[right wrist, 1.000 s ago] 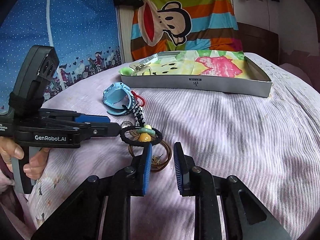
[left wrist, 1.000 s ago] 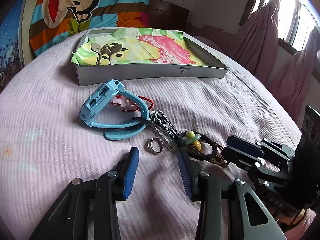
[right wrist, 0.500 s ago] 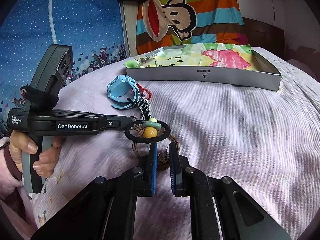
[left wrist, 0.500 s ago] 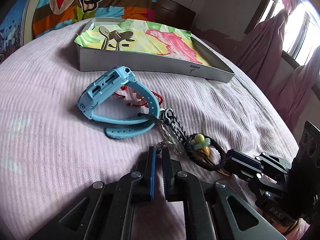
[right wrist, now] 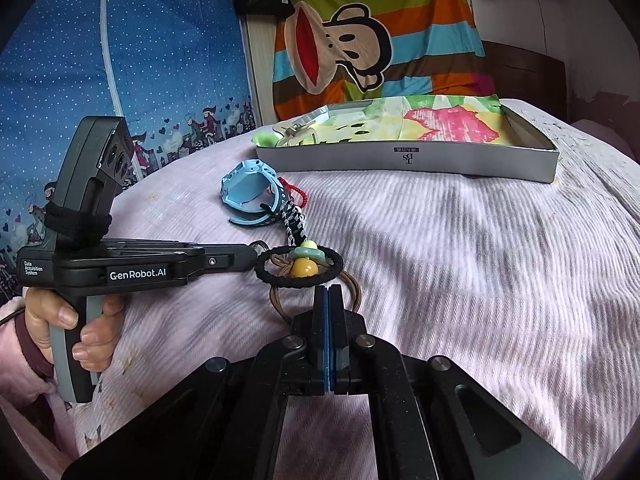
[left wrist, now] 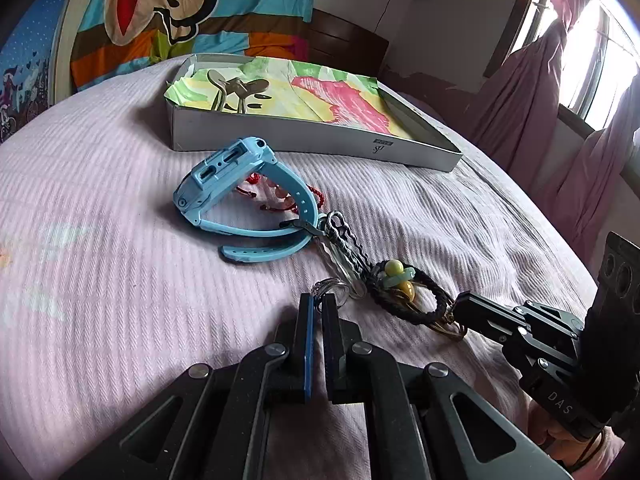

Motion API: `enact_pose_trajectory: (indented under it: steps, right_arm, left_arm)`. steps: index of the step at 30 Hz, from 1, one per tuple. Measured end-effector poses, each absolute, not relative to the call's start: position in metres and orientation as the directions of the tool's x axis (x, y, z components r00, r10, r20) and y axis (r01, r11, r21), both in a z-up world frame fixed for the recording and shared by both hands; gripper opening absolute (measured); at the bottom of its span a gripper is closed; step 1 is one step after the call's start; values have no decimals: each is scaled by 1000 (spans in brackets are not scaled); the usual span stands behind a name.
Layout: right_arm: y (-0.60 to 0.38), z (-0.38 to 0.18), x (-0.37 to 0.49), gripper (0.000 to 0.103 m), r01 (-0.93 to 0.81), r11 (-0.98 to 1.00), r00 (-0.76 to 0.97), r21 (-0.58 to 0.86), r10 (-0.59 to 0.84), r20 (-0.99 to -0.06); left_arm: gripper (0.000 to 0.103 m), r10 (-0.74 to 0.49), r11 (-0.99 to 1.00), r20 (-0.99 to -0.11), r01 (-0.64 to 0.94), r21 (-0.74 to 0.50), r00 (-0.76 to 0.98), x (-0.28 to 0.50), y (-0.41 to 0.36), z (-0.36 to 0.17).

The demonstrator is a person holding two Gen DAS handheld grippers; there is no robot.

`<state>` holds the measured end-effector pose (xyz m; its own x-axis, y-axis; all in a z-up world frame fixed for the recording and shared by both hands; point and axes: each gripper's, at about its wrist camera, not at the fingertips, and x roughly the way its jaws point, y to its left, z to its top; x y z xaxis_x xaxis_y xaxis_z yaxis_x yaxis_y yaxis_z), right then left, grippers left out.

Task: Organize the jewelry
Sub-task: 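Grasp the small silver ring with the left tool while the right tool grasps a gold earring, then lift the silver ring with the left tool while the right tool lifts the gold earring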

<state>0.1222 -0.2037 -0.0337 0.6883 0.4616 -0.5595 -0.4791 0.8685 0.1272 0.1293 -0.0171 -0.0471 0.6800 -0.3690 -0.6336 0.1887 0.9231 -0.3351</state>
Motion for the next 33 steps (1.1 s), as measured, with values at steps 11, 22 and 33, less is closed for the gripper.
enact_pose_trajectory:
  steps: [11,22,33]
  right_arm:
    - [-217,-26,121,1,-464,866,707,186,489,-510]
    - [-214,-36,134,1,-466,850,650,246,517,-557]
    - [-208,-44,148,4,-470,833,594,294,544,-593]
  left_arm:
    - [4,-375,919,-580,209,-333,724,121,-13,-34]
    - [4,-387,912,-584,204,-355,714,123,-11,-40]
    - [4,-390,910,-583,203,-361,712,124,-11,-41]
